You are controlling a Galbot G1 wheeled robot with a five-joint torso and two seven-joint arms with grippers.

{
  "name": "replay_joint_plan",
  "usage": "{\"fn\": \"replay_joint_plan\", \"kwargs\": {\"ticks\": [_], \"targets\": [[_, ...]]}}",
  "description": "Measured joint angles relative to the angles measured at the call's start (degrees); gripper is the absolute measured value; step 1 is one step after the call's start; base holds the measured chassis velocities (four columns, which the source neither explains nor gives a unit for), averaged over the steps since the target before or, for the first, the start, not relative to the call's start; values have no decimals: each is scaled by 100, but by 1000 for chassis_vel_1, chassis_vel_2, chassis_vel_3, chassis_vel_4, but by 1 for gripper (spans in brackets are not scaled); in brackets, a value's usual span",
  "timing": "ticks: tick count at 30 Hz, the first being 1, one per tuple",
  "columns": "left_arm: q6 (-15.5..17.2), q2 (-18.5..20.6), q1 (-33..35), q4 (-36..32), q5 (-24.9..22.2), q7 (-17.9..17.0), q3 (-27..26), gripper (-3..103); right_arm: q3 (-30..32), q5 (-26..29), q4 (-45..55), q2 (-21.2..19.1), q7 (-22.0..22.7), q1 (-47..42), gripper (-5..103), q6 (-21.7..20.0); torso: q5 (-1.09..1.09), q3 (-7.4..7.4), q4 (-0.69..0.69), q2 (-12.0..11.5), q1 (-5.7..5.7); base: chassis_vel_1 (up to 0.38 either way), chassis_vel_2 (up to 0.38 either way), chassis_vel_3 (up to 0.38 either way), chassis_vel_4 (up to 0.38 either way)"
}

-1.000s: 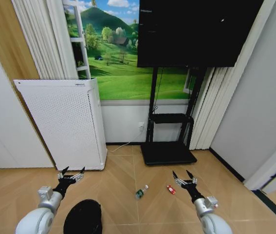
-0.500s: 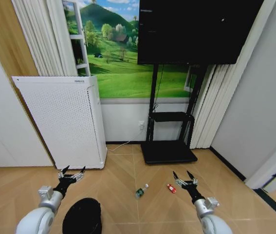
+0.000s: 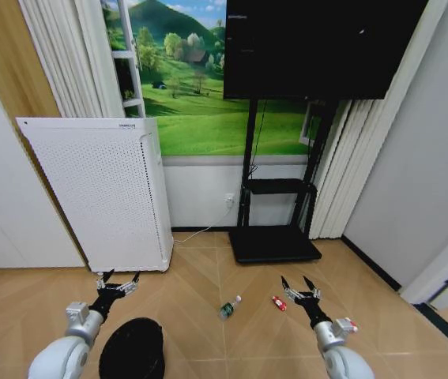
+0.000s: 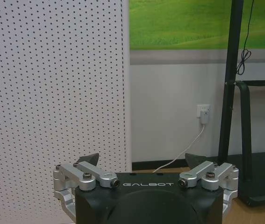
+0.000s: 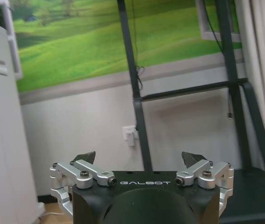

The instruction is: Pick up the trash bin and place the garbage on the floor into it.

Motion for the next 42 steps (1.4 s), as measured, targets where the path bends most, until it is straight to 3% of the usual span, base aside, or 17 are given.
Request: {"fn": "replay_joint_plan", "kwargs": {"ticks": [3,6,17,42], "targets": [[-1,137,-13,-6,-158,113,-11,100,2,165,-29,-102,-701,53,100,80,0,-77,0,-114,-36,0,0,0,0],[6,203,-32,5,-195,123,12,100,-39,163,-29,-179,-777,109,100,63,1,-117,0,-172,-55,0,0,0,0],[59,311,-48,64,-247,102,55,100,-126,-23,-107,-267,-492,253,100,-51,1,-291,0,-425,-133,0,0,0,0],[-21,230,34,85,-229,162,-4,100,-124,-207,-27,-117,-407,180,100,-135,0,-695,0,-976,-281,0,0,0,0]]}}
